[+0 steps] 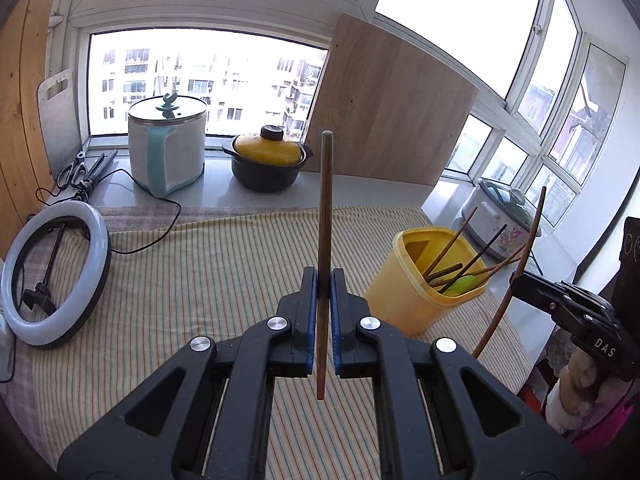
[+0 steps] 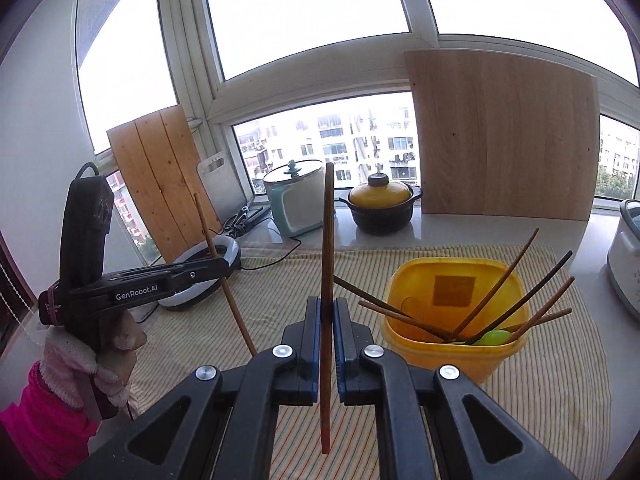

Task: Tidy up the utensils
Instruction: 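Bring both upright chopsticks over the yellow container, then lower both chopsticks into the yellow container and open both tools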

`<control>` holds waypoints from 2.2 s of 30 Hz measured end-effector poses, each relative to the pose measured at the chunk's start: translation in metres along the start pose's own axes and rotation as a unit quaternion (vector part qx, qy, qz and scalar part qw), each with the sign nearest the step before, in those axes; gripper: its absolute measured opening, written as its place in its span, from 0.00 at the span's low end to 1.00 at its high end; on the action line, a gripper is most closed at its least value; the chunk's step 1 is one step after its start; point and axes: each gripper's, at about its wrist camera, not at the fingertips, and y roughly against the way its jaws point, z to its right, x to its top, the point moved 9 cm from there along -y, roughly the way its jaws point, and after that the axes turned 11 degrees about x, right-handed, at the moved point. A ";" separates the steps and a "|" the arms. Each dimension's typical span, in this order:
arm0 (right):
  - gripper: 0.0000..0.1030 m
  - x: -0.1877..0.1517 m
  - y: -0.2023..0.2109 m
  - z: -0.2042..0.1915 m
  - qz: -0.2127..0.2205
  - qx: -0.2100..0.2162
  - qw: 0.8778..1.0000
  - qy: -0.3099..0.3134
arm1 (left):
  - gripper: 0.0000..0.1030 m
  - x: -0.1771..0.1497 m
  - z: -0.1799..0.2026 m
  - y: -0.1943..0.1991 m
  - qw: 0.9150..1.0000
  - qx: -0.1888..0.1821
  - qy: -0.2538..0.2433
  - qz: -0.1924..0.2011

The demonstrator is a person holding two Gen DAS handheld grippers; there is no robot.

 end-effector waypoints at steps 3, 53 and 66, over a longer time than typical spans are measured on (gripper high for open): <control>0.04 0.010 0.014 0.013 0.015 -0.014 1.000 -0.004 | 0.04 0.014 0.009 0.002 1.000 -0.007 -0.002 0.011; 0.04 0.055 0.020 0.109 0.060 -0.074 0.994 -0.060 | 0.04 0.098 0.133 -0.094 0.997 -0.070 -0.043 0.015; 0.05 0.028 0.012 0.107 0.025 -0.065 0.995 -0.070 | 0.04 0.089 0.136 -0.085 0.995 -0.056 -0.074 0.027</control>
